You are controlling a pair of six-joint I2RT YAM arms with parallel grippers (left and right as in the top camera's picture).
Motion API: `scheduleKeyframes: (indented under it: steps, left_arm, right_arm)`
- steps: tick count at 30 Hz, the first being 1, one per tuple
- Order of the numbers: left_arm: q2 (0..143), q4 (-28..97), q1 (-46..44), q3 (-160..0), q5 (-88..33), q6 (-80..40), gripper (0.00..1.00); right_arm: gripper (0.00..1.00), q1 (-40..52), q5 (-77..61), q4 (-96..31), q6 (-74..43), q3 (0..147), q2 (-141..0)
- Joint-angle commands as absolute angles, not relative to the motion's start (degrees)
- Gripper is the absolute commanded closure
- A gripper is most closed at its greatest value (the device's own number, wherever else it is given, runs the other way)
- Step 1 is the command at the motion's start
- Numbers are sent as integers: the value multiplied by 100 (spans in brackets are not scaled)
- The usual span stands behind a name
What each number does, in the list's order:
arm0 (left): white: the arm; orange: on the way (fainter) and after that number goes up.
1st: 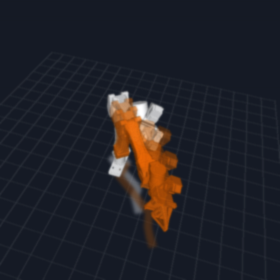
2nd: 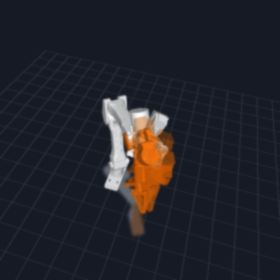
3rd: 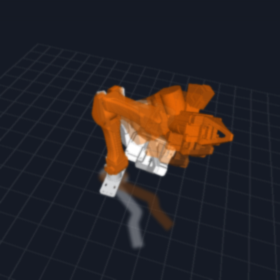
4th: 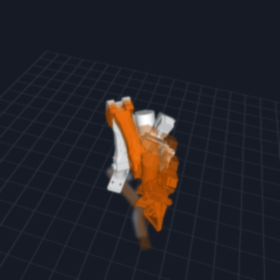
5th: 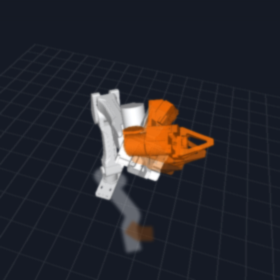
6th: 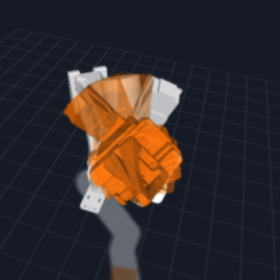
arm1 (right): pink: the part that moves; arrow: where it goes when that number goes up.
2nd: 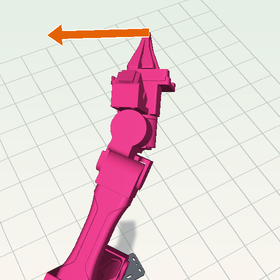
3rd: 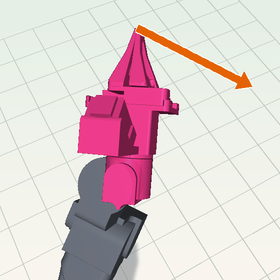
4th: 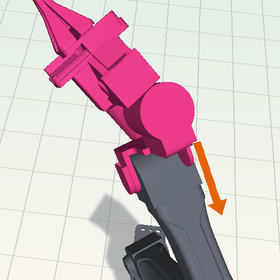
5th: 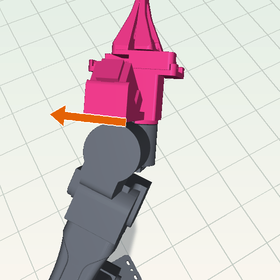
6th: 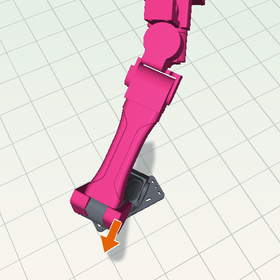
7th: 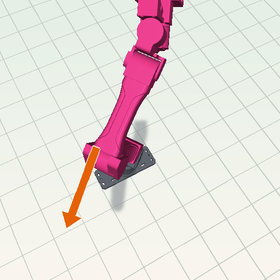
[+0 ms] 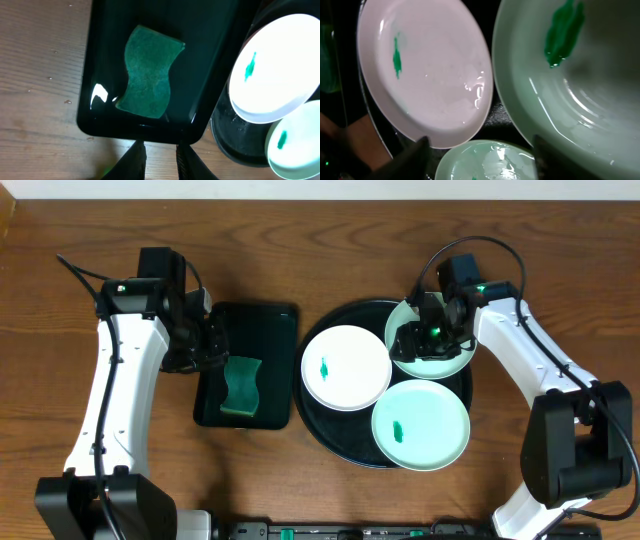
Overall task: Clean dirty plates on tray and stack at the side
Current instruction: 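Lower the right gripper between the white and upper green plates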
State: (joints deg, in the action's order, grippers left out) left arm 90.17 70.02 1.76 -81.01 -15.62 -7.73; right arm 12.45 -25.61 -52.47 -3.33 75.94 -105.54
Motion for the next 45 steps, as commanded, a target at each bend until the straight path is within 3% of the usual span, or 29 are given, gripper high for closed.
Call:
scheduleKeyframes:
  steps: [1,3,4,6,10,13,15,16,22,28,36,45]
  left_arm:
    - [9004,6982,163,-8084,-1691,-764,77]
    - [9004,6982,163,-8084,-1693,-755,76]
    - [9004,6982,163,-8084,-1693,-755,76]
    - [9004,6976,163,-8084,-1693,-755,63]
    - [9004,6938,161,-8084,-1695,-757,60]
    - [9004,6917,156,-8084,-1737,-760,60]
    - [9004,6904,156,-8084,-1737,-760,61]
    - [9004,6904,156,-8084,-1734,-760,60]
    - [9004,6810,156,-8084,-1732,-764,61]
    - [9004,6692,156,-8084,-1732,-934,63]
    - [9004,6667,156,-8084,-1732,-932,65]
    - [9004,6670,156,-8084,-1732,-932,65]
  right_arm:
    - [25,1306,-2886,-5247,-307,7564,-10556]
    - [1,1352,-2899,-5227,-309,7564,-10556]
    - [1,1372,-2899,-5221,-309,7564,-10556]
    - [1,1409,-2897,-5221,-309,7564,-10556]
    - [1,1466,-2895,-5205,-294,7564,-10556]
    - [52,1472,-2858,-5199,-263,7564,-10556]
    - [67,1472,-2714,-5201,-268,7564,-10556]
    - [69,1472,-2624,-5201,-270,7564,-10556]
    - [72,1481,-2462,-5227,-274,7561,-10556]
    - [82,1647,-2309,-5100,-722,7400,-10560]
    - [78,1879,-2005,-4644,-1092,7041,-10560]
    - [82,1898,-1492,-4598,-1437,7004,-10562]
